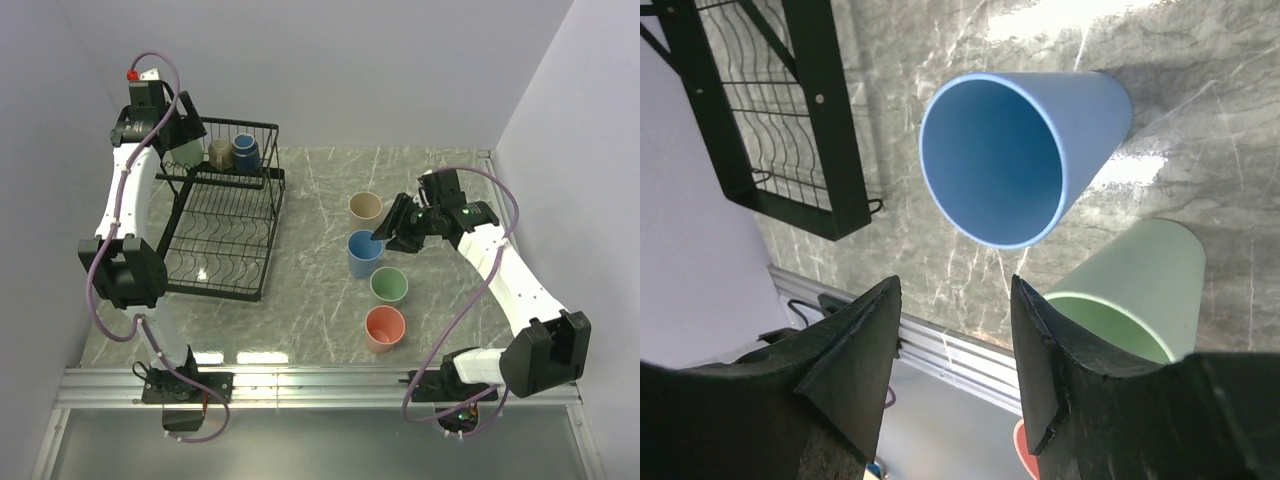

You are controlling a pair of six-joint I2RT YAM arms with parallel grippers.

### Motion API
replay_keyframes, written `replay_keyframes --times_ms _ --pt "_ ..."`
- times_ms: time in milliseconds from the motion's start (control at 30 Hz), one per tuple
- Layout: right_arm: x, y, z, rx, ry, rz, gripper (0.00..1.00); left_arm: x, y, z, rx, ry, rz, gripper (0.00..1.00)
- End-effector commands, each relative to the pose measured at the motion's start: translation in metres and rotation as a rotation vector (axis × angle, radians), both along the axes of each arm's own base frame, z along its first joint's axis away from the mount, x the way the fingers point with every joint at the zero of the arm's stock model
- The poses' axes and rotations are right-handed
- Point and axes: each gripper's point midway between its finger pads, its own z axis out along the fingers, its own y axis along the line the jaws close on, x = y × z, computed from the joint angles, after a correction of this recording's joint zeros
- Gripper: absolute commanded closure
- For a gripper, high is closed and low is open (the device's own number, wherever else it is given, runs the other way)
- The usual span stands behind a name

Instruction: Load the cups into the dish rack

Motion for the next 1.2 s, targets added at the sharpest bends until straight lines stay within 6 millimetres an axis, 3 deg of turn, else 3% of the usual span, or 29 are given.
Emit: replay_keyframes --times_ms 0,567,900,1033,1067,1100,1167 --pt "0.010 0.001 0.011 -0.003 -0.040 -0.006 0.45 0.006 0.003 0.016 -0.006 -0.052 0.006 0.01" --pt "0.009 -0.001 0.015 -0.020 -0.063 0.012 0.45 -0.016 0.013 0.100 -0.036 -0.237 0.110 0.01" --pt "0.032 0.000 0.039 -0.048 -0.130 0.024 0.45 -0.055 0.039 0.138 -0.021 -0.302 0.291 0.01" --pt "0.050 -0.004 0.033 -0.098 -0.122 0.008 0.45 -0.067 0.020 0.139 -0.129 -0.320 0.247 0.01" --pt "0.054 -0.008 0.029 -0.121 -0.116 -0.003 0.45 -0.068 0.015 0.127 -0.146 -0.303 0.231 0.01" --pt "0.059 -0.009 0.030 -0.133 -0.118 -0.006 0.45 -0.081 0.010 0.139 -0.171 -0.337 0.215 0.01" --pt "0.065 -0.012 0.018 -0.176 -0.088 -0.004 0.46 -0.093 0.008 0.135 -0.179 -0.326 0.209 0.01"
